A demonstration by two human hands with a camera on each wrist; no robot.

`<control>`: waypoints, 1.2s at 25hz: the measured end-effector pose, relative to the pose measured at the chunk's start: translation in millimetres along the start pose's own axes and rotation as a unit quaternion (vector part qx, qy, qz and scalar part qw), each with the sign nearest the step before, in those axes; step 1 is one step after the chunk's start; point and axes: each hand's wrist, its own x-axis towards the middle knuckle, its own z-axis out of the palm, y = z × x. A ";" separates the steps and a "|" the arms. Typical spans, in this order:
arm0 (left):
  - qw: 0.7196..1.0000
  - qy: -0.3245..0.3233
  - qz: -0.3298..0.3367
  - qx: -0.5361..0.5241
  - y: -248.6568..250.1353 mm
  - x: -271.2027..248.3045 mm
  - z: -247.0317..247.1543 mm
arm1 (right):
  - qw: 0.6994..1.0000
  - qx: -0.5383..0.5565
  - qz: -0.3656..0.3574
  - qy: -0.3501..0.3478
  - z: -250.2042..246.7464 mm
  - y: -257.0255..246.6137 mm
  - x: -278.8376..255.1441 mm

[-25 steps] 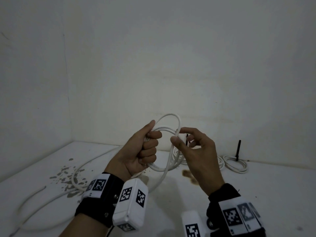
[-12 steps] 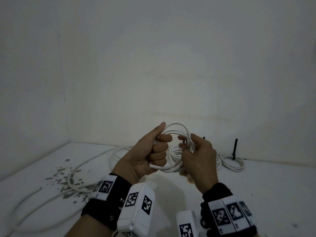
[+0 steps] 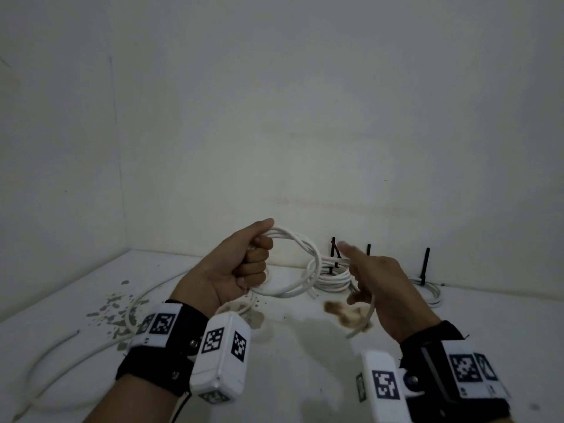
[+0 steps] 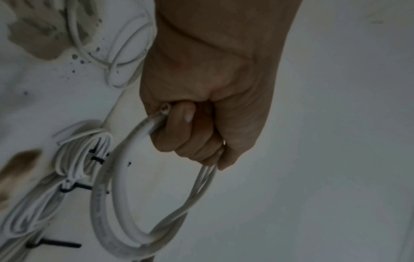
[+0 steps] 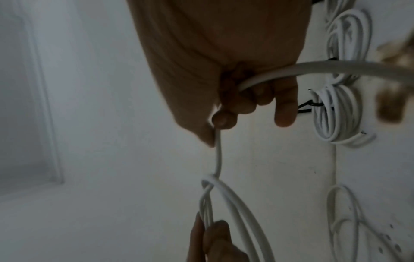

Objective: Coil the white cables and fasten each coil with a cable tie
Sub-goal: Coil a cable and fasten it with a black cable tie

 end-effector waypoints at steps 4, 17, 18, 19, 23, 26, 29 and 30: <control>0.999 0.044 0.007 0.000 -0.6 -0.2 -3.0 | 0.999 -0.017 -0.026 0.024 7.2 -5.1 -2.1; 0.958 0.124 0.058 -0.251 -1.5 3.8 -16.8 | 0.975 -0.084 -0.062 -0.194 1.0 -10.6 -17.2; 0.951 0.120 0.064 -0.278 -2.4 5.2 -16.2 | 0.972 -0.088 -0.082 -0.200 4.1 -12.4 -19.8; 0.944 0.112 0.069 -0.304 -2.6 6.7 -15.3 | 0.968 -0.088 -0.103 -0.211 7.6 -14.3 -21.7; 0.933 0.098 0.080 -0.338 1.1 9.9 -5.3 | 0.939 -0.186 -0.209 -0.200 18.4 -11.5 -23.0; 0.944 0.119 0.088 -0.293 1.6 11.3 8.7 | 0.891 -0.308 -0.318 -0.098 24.3 1.2 -17.8; 0.958 0.128 0.104 -0.233 -4.7 7.2 26.1 | 0.862 -0.327 -0.383 -0.058 34.1 11.2 -17.5; 0.962 0.140 0.114 -0.207 -7.0 5.5 30.9 | 0.857 -0.326 -0.397 -0.044 37.4 13.1 -17.2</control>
